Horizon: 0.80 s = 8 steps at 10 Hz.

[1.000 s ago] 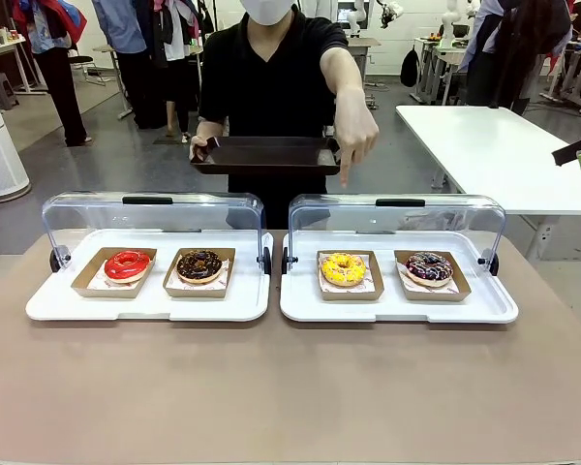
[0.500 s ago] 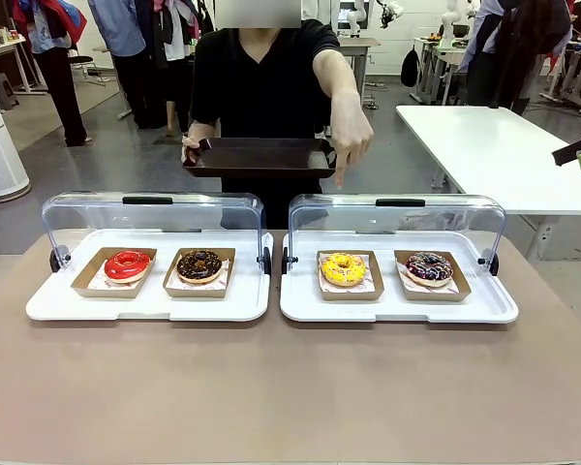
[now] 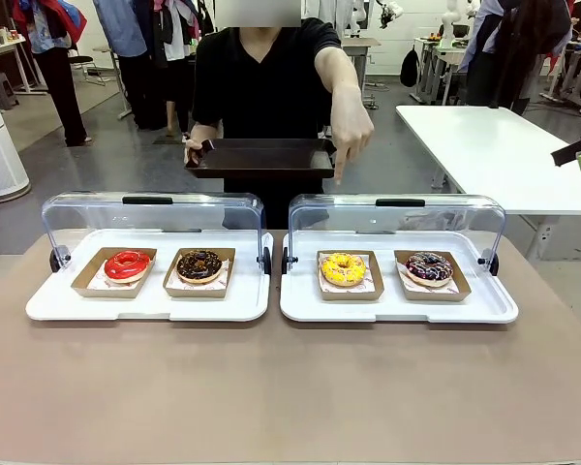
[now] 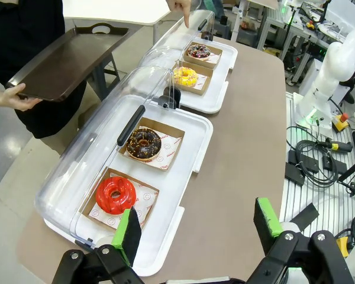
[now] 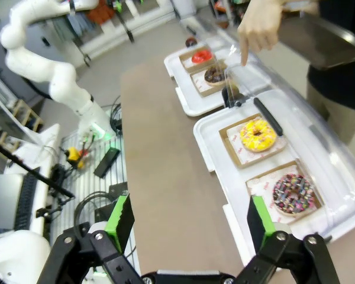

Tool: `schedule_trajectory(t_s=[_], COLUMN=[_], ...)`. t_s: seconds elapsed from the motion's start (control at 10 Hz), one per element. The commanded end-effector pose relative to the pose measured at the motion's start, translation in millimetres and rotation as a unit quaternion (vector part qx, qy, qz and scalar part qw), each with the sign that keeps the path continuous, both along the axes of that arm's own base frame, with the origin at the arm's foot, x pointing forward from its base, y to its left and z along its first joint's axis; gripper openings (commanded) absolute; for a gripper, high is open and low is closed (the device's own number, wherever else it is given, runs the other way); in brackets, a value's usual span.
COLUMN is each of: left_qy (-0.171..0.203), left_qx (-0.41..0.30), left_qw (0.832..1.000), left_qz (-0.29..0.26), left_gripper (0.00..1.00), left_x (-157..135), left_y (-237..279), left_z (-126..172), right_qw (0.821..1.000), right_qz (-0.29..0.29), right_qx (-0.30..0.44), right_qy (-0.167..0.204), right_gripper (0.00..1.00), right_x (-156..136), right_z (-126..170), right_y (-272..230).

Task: Provide the desired donut to the person.
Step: Pick up and lift the Paper togo box containing the Donut pointed at by the person.

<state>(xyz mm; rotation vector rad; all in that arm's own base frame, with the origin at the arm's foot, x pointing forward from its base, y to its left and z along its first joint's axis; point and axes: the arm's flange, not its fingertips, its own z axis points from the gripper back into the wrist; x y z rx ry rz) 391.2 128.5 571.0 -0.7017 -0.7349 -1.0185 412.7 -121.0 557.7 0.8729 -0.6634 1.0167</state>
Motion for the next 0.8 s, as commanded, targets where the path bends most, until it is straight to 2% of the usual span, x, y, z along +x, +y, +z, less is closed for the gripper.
schedule_trajectory(t_s=[0.0, 0.1, 0.3, 0.5, 0.7], left_qy=[-0.002, -0.002, -0.002, -0.002, -0.002], left_qx=[-0.002, -0.002, -0.002, -0.002, -0.002], left_qw=[1.0, 1.0, 1.0, 1.0, 1.0], left_qz=[-0.002, -0.002, -0.002, -0.002, -0.002], left_gripper=[1.0, 1.0, 1.0, 1.0, 1.0], left_x=[0.0, 0.0, 0.0, 0.0, 0.0], left_y=[0.1, 0.1, 0.1, 0.1, 0.1], left_z=[1.1, 1.1, 1.1, 1.1, 1.1], right_qw=[0.994, 0.985, 0.953, 0.922, 0.895], right_qz=[0.065, 0.095, 0.163, 0.194, 0.193], right_qx=[-0.086, -0.139, -0.249, -0.328, -0.394], right_qy=[-0.028, -0.038, -0.055, -0.071, -0.077], right_gripper=[1.0, 1.0, 1.0, 1.0, 1.0], right_x=[6.3, 9.6, 11.6, 14.7, 26.2], right_z=[10.2, 11.4, 1.7, -27.1, -69.3], right_y=[52.7, 91.5, 176.3, 240.4, 280.7])
